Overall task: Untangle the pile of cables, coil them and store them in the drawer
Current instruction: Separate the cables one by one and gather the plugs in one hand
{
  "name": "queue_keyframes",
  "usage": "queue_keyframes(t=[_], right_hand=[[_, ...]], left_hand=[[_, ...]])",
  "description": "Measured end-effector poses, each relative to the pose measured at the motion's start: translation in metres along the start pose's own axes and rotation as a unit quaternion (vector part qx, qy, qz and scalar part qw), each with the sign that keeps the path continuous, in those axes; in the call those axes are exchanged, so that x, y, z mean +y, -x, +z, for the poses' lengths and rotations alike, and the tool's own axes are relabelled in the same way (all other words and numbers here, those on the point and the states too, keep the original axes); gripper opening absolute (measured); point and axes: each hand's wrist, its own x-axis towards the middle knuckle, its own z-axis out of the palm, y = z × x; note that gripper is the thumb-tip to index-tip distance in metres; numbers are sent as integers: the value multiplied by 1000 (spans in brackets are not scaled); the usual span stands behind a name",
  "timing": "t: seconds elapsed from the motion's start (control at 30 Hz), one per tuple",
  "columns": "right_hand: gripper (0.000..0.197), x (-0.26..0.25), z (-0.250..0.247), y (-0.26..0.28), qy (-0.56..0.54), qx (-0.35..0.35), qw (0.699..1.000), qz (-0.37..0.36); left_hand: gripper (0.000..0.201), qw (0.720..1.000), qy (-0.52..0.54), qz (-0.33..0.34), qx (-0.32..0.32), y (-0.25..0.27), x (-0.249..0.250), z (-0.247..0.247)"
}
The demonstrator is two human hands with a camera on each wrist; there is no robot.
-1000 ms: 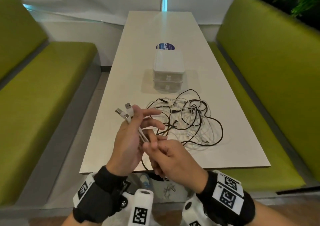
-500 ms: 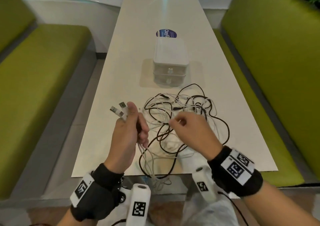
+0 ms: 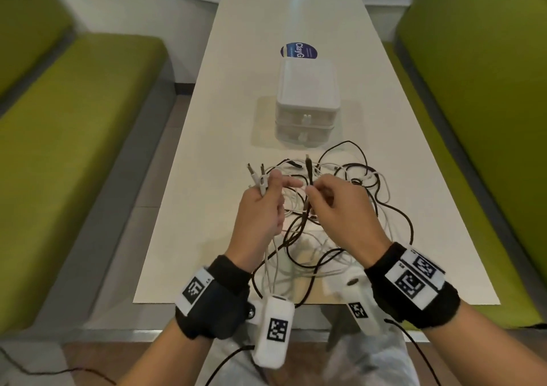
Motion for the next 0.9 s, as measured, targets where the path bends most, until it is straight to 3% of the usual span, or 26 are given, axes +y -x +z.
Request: queue_keyframes(t=[0.07, 0.2, 0.33, 0.5, 0.6, 0.7, 0.9], right_hand=[[14, -15, -6, 12, -87, 1, 995, -50], [14, -34, -9, 30, -189, -65, 977, -75], [10, -34, -8, 38, -159, -69, 980, -96], [7, -35, -7, 47, -58, -63, 983, -161], [7, -40, -4, 53, -102, -62, 984, -134], [15, -47, -4, 57, -223, -63, 970, -65], [15, -51, 1, 60, -274, -57, 959, -47]], left_hand=[[44, 1000, 9, 8, 7, 4, 4, 2], [52, 1000, -2, 29, 12, 17, 8, 8], [80, 998, -29, 59, 7, 28, 8, 6], [50, 998, -5, 60, -1, 43, 17, 6], [51, 998, 43, 40, 10, 45, 20, 7], [58, 998, 21, 42, 42, 50, 26, 8], [56, 999, 19, 49, -2, 53, 29, 7]])
